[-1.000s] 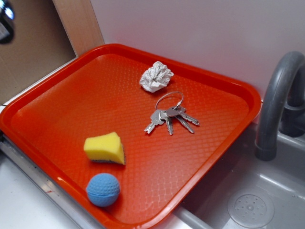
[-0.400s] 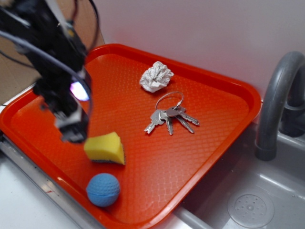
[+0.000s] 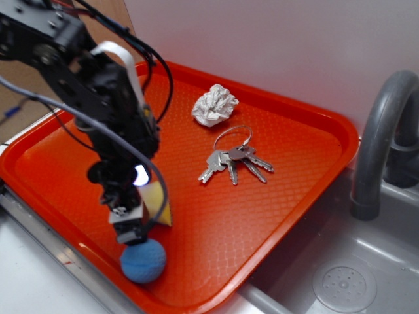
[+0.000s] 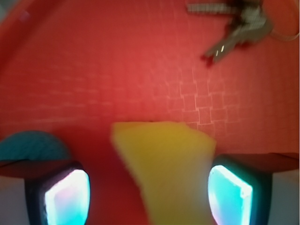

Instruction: Grab the green sponge.

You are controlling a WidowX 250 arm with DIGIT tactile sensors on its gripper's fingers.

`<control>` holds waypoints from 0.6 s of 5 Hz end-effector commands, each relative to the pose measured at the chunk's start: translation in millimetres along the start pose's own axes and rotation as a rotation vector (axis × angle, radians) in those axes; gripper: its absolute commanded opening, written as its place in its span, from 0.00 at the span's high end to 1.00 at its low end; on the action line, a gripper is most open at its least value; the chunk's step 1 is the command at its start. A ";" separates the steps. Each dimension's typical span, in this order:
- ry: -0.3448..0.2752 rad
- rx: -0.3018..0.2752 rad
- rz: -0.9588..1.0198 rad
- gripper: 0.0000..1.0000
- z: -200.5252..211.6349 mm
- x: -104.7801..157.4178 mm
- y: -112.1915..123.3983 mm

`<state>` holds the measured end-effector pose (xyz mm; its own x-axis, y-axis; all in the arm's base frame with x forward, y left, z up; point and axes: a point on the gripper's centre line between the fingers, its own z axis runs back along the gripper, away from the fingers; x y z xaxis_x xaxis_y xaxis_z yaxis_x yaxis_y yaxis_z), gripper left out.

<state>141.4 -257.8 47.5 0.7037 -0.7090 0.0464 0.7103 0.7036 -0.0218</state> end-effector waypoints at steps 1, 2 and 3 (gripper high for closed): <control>0.067 -0.021 0.005 0.00 -18.0 -12.8 -3.7; 0.075 0.033 -0.023 1.00 -20.2 -9.7 -9.8; 0.065 0.019 -0.011 1.00 -11.7 -5.8 -11.7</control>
<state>147.0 -259.1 29.2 0.7063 -0.7070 -0.0360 0.7075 0.7067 0.0021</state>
